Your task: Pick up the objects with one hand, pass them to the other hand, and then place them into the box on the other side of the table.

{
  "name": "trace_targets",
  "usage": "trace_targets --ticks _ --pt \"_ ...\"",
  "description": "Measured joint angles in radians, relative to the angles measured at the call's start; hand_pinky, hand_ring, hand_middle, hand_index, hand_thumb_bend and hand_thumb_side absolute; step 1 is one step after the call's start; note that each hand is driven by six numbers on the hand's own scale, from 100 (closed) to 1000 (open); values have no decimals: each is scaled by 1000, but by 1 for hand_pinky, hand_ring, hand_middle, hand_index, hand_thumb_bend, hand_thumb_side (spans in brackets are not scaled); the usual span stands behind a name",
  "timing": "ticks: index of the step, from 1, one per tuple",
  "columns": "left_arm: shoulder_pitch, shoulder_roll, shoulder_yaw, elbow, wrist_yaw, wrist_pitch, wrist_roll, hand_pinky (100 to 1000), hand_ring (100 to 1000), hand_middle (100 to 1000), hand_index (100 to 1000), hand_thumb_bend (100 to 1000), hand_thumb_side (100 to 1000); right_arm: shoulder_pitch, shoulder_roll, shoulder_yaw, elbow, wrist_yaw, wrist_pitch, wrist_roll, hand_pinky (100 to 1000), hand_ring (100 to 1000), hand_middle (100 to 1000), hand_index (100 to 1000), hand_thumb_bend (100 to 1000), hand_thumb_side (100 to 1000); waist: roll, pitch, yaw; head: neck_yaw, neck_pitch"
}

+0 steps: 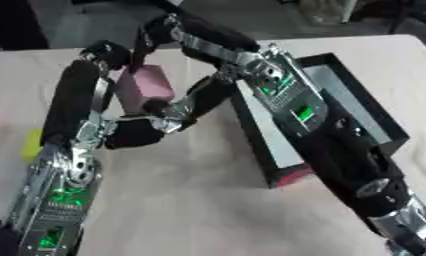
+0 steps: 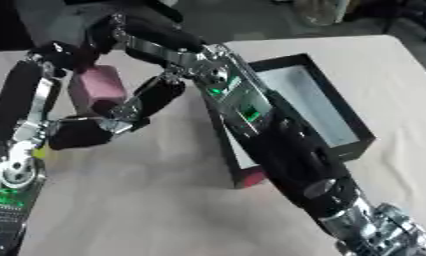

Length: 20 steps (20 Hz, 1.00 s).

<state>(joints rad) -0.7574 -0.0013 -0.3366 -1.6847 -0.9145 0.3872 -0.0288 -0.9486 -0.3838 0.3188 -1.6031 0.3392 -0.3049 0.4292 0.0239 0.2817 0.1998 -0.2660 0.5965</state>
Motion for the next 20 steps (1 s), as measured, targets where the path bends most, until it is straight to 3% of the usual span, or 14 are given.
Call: trace_targets --ticks 20 --pt "0 -1 0 1 -10 37 12 809 807 799 1000 882 425 0 0 -2 -6 0 1 -8 752 704 278 635 313 100 0 0 -1 3 0"
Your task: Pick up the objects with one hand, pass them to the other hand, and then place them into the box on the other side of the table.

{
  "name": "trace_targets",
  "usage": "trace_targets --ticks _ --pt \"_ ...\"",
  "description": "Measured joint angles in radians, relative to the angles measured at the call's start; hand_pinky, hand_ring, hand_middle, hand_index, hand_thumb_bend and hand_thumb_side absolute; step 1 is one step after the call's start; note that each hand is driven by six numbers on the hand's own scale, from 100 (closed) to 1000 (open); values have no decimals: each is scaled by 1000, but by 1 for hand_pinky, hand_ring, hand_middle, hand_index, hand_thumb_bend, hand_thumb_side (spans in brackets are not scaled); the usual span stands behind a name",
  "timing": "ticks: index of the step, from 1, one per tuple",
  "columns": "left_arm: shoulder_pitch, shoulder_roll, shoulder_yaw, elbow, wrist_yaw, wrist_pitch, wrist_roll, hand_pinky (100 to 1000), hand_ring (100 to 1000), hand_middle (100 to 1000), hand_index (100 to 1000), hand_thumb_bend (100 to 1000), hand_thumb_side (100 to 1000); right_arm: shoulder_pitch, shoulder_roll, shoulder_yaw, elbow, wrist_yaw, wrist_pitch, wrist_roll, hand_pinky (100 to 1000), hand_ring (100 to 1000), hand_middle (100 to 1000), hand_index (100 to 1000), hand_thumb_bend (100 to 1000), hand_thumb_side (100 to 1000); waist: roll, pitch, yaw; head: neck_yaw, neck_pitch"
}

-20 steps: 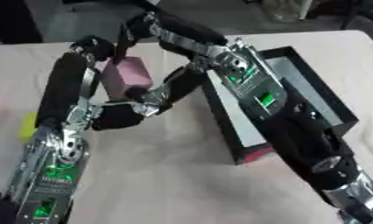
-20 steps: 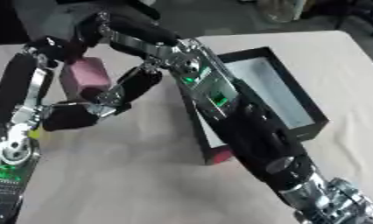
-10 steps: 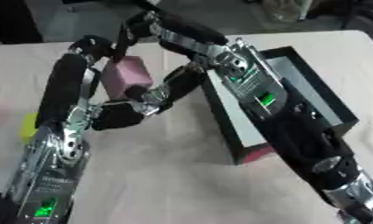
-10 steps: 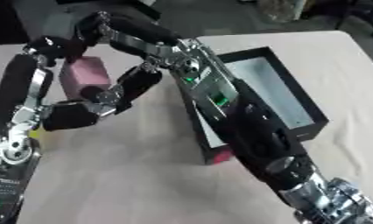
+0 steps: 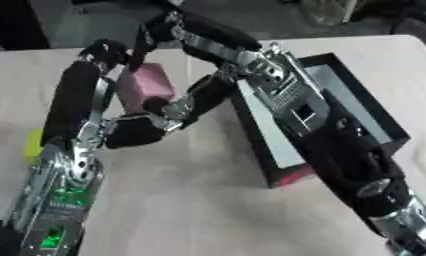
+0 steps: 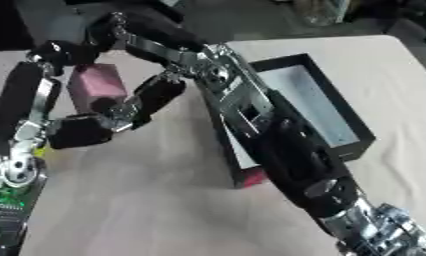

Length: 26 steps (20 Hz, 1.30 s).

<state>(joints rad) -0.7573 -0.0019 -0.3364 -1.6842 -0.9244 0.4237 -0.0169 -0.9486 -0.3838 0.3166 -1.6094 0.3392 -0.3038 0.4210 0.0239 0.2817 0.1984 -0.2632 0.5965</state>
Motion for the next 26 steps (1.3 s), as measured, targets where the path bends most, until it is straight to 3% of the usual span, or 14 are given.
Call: trace_targets --ticks 17,26 --pt "0 -1 0 6 -10 35 3 815 813 796 1000 898 443 3 0 0 -3 0 5 -8 752 704 276 634 312 100 0 0 -1 1 0" --pt "2 1 0 5 -1 22 -9 814 802 780 995 918 451 3 0 -2 -5 -5 17 -21 753 701 275 631 307 100 0 0 -1 -1 4"
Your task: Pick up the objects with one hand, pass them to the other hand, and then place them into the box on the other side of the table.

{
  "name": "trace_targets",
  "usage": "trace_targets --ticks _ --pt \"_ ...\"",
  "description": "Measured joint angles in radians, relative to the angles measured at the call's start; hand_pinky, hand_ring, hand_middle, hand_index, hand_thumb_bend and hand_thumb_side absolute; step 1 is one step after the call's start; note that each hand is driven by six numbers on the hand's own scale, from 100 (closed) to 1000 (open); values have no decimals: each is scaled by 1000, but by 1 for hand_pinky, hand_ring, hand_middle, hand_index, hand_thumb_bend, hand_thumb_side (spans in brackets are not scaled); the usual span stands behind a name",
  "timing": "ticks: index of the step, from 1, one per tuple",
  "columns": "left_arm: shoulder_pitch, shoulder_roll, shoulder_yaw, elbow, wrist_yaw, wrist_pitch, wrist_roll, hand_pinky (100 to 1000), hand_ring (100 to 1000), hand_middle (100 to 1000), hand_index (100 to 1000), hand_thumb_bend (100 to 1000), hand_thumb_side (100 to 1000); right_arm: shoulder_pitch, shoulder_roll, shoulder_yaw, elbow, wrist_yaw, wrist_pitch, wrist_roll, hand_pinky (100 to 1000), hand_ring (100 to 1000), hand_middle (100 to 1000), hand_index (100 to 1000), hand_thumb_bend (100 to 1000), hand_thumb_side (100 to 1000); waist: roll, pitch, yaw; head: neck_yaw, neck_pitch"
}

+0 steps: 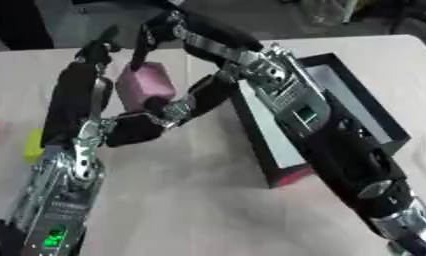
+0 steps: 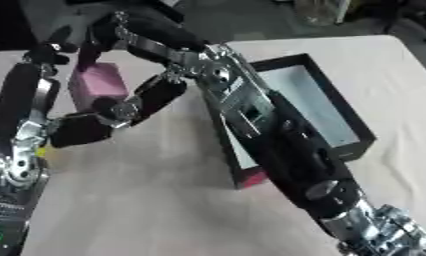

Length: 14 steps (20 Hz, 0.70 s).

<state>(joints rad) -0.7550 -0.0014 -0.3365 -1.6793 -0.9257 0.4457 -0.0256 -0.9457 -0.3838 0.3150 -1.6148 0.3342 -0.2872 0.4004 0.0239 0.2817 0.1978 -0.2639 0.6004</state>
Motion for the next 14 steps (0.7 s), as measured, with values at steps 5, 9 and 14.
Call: trace_targets --ticks 5,9,14 --pt "15 17 -1 -10 17 -23 1 808 798 772 966 935 449 -4 -3 -13 0 -15 17 -24 753 700 275 629 305 100 0 -1 -3 -7 13" --pt "29 44 -6 -20 28 -33 -1 804 790 769 945 940 447 -4 -14 -24 0 -30 33 -41 754 699 275 628 305 100 0 -4 -8 -9 23" --pt "51 88 -6 -38 54 -33 -5 800 776 759 933 936 457 -4 -30 -36 0 -51 53 -59 755 700 274 628 304 100 8 -27 -18 -11 39"
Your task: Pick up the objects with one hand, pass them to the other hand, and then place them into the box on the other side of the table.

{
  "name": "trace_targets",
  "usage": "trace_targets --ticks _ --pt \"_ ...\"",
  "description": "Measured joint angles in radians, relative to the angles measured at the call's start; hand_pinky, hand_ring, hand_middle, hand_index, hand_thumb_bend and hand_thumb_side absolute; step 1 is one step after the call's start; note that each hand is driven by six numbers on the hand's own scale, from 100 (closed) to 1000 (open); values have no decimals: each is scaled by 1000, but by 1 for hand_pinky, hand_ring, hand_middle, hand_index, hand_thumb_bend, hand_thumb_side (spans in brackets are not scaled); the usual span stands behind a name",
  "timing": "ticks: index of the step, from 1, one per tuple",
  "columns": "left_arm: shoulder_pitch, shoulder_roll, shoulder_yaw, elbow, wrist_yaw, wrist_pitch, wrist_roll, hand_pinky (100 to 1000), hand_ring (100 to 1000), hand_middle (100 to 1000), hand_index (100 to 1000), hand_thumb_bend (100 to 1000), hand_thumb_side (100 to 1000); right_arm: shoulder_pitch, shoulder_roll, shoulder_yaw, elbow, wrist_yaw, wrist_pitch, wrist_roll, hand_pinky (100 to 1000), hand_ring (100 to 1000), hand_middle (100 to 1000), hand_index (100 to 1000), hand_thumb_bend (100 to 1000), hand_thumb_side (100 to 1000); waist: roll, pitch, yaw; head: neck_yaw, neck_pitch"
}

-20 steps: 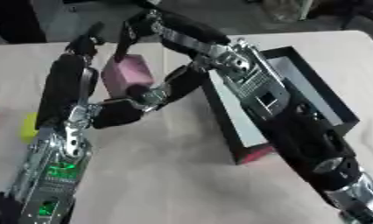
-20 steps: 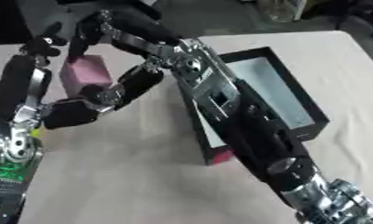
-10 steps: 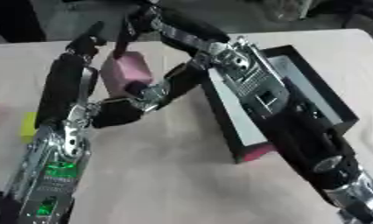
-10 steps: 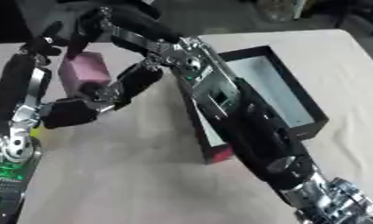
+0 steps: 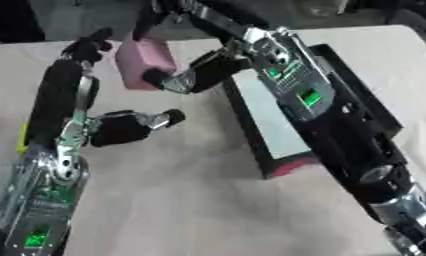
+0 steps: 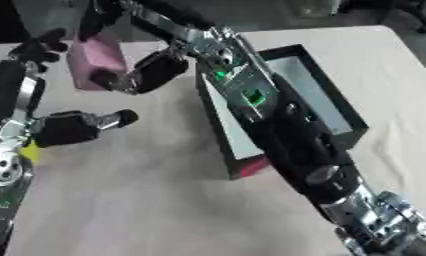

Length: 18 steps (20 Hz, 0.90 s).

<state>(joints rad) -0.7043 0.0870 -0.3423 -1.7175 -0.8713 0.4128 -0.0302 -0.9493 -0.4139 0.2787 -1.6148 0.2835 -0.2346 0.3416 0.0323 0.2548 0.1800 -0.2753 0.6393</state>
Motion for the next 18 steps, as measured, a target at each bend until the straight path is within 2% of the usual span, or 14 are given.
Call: trace_targets --ticks 6,8,12,13,14,18 --pt "26 57 2 -28 33 10 -5 791 757 747 923 935 467 9 -22 -13 0 -21 19 -13 756 699 274 627 303 100 9 -26 -6 0 1" --pt "32 74 6 -39 45 14 -6 794 758 748 924 935 466 15 -28 -18 0 -24 24 -16 756 699 275 627 284 100 9 -27 -7 0 1" --pt "44 91 9 -52 67 17 -6 794 761 749 925 936 466 23 -44 -30 -1 -26 32 -27 756 699 275 627 304 100 9 -28 -14 1 1" --pt "46 94 10 -54 70 17 -7 794 761 748 925 937 467 28 -52 -34 -1 -29 33 -31 757 701 274 628 267 100 9 -29 -16 3 1" --pt "48 98 11 -54 72 17 -7 794 761 748 924 938 467 33 -61 -39 -2 -32 36 -35 757 701 274 629 304 100 9 -31 -18 5 1" --pt "56 111 14 -57 80 20 -9 794 760 746 923 941 466 58 -106 -62 -11 -46 47 -46 763 714 272 641 306 100 9 -33 -25 11 1"
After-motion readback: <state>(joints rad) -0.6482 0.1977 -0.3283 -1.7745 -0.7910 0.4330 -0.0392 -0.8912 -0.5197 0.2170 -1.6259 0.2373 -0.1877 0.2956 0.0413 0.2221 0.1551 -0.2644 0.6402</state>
